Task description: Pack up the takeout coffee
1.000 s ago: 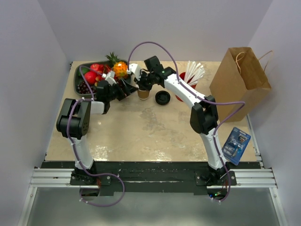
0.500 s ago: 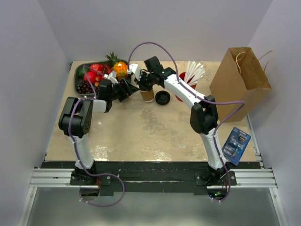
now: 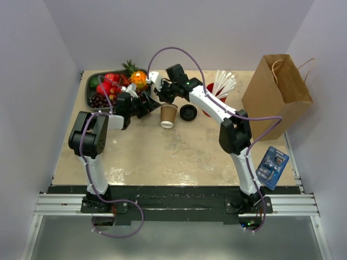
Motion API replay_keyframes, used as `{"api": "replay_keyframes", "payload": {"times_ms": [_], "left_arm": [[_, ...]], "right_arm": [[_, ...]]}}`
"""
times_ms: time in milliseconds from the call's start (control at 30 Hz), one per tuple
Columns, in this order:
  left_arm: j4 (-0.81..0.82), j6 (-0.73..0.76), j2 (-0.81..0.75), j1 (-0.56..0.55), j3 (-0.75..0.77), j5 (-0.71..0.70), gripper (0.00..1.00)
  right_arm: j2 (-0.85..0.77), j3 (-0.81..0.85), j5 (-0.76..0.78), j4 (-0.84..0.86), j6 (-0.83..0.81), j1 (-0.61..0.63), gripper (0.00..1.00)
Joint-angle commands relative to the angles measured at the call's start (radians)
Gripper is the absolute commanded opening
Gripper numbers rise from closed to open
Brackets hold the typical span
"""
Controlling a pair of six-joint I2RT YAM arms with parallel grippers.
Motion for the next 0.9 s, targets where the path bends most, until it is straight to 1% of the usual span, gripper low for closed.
{"api": "replay_keyframes", "payload": {"times_ms": [0,100,167,200,233,267,367,400,433,500,533,567,667,733,867], "left_arm": [[0.003,0.025,-0.004,0.002,0.016,-0.021,0.94],[-0.005,0.036,-0.022,0.005,0.015,-0.013,0.93],[-0.008,0.036,-0.045,0.011,0.01,-0.007,0.93],[-0.011,0.04,-0.053,0.016,0.006,-0.004,0.93],[-0.013,0.047,-0.073,0.022,0.001,0.005,0.93],[-0.016,0.056,-0.082,0.025,-0.007,0.013,0.93],[-0.025,0.12,-0.122,0.031,-0.03,0.069,0.93],[-0.023,0.158,-0.133,0.031,-0.037,0.095,0.93],[-0.02,0.177,-0.148,0.031,-0.045,0.15,0.93],[-0.023,0.227,-0.162,0.03,-0.062,0.209,0.93],[-0.042,0.247,-0.177,0.024,-0.071,0.233,1.0],[-0.059,0.293,-0.186,0.018,-0.071,0.231,1.0],[-0.125,0.364,-0.202,-0.011,-0.054,0.206,1.0],[-0.167,0.379,-0.191,-0.021,-0.028,0.198,1.0],[-0.258,0.471,-0.168,-0.024,0.019,0.22,1.0]], "right_arm": [[-0.075,0.018,-0.01,0.025,0.009,0.006,0.0],[-0.06,0.056,0.023,0.012,0.023,-0.003,0.0],[-0.039,0.099,0.006,-0.032,0.049,-0.032,0.24],[0.001,0.175,-0.029,-0.066,0.052,-0.042,0.34],[0.029,0.217,-0.046,-0.106,0.045,-0.057,0.47],[0.049,0.251,-0.057,-0.166,0.042,-0.063,0.52],[0.055,0.238,-0.128,-0.168,0.061,-0.098,0.61],[0.063,0.231,-0.149,-0.172,0.068,-0.117,0.62],[0.069,0.236,-0.189,-0.177,0.089,-0.126,0.61],[0.084,0.245,-0.229,-0.186,0.118,-0.155,0.59],[0.099,0.245,-0.272,-0.185,0.15,-0.166,0.58],[0.106,0.247,-0.287,-0.185,0.161,-0.174,0.57],[0.127,0.244,-0.356,-0.198,0.167,-0.195,0.53],[0.138,0.239,-0.384,-0.212,0.152,-0.203,0.53],[0.155,0.23,-0.457,-0.229,0.124,-0.211,0.5]]}}
